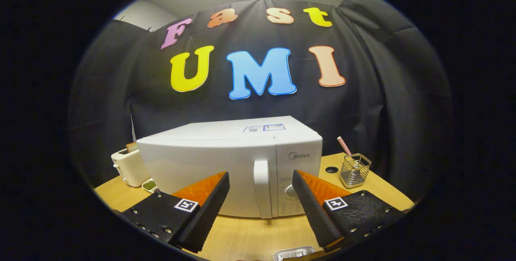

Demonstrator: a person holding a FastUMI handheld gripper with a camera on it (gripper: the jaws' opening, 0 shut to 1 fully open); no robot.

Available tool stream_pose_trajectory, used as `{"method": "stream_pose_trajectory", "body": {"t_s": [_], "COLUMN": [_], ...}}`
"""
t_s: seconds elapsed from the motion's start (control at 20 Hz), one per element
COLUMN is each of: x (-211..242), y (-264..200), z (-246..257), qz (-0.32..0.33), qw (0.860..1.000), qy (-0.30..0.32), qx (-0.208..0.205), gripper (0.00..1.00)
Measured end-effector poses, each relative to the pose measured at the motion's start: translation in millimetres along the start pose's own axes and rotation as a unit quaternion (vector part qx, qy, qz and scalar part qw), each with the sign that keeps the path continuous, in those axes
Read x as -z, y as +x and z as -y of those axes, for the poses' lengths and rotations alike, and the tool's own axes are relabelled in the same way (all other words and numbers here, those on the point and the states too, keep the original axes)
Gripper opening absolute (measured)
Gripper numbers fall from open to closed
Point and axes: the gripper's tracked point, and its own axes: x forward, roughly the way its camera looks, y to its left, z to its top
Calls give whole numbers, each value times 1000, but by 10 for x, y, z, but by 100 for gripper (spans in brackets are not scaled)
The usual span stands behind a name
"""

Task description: Open the microwave, put the food inside, and close the microwave door.

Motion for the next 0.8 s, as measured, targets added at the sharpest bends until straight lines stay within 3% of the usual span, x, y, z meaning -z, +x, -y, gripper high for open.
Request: {"method": "stream_pose_trajectory", "body": {"t_s": [0.1,0.25,0.35,0.4,0.5,0.65,0.8], "x": [106,156,204,215,218,242,227], "y": [140,345,438,441,467,519,454], "z": [-9,18,72,4,22,21,21], "qz": [1,17,19,21,31,34,19], "qw": [1000,999,999,999,999,998,999], "qy": [0,-21,-24,-20,-25,-32,-24], "qx": [5,21,36,27,31,36,31], "gripper": [97,85,66,45,30,24,6]}}
